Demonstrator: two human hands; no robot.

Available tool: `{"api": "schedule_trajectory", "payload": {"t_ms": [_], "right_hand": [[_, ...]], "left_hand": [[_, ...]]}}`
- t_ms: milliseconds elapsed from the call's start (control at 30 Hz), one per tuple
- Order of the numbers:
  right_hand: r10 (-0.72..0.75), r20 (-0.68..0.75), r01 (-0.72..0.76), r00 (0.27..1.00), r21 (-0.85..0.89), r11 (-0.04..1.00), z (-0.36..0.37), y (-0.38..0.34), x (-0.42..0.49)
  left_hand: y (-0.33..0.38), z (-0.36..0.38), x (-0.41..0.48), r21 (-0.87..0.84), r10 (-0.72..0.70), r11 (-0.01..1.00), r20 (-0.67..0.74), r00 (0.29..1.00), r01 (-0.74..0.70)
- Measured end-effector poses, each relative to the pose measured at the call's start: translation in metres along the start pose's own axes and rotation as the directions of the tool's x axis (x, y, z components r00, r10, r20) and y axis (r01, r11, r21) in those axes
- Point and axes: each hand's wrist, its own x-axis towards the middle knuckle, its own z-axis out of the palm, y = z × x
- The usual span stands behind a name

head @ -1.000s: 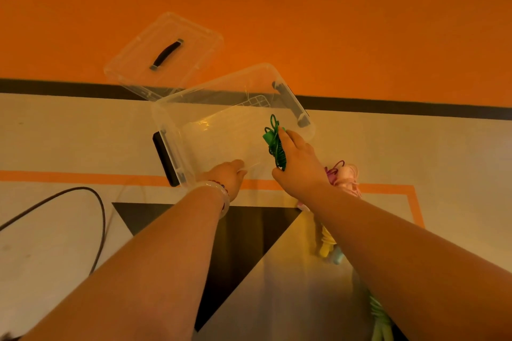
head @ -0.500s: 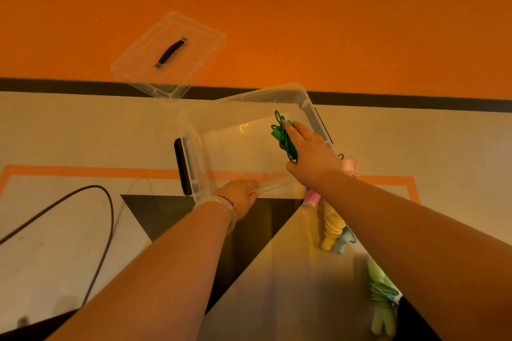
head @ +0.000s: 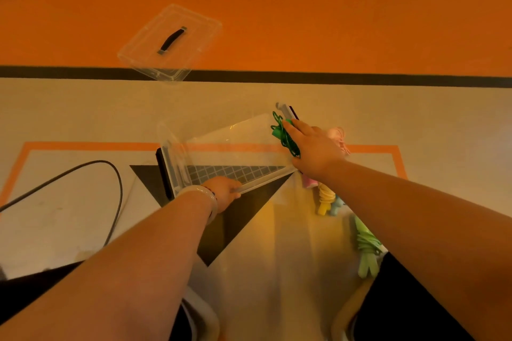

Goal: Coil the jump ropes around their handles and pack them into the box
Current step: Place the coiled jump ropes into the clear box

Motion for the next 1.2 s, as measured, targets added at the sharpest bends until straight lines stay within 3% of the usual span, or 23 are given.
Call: {"api": "schedule_trajectory", "payload": {"t_ms": [300,467,833,1033,1200], "right_hand": [[-0.074,0.083,0.080,0.994,-0.071,0.994,0.017,-0.009,-0.019],[-0.066,0.120,0.078,0.991,-0.103,0.992,0.022,-0.009,-0.014],[0.016,0.174,0.002,0.985,-0.099,0.995,0.032,-0.001,0.029],[-0.016,0.186,0.058,0.982,-0.223,0.973,0.040,-0.007,0.052],[-0.022,0.204,0.068,0.979,-0.223,0.972,0.048,-0.009,0.066]], "left_hand": [[-0.001,0.013,-0.024,0.125,0.039,0.991,0.067,0.997,-0.047],[0.003,-0.007,-0.015,0.083,0.032,0.996,0.112,0.993,-0.041],[0.005,-0.091,0.030,-0.033,-0.044,0.999,-0.251,0.967,0.037],[0.014,-0.090,0.057,-0.089,-0.093,0.993,-0.231,0.969,0.074],[0.019,-0.095,0.074,-0.024,-0.072,0.997,-0.232,0.970,0.069]]}}
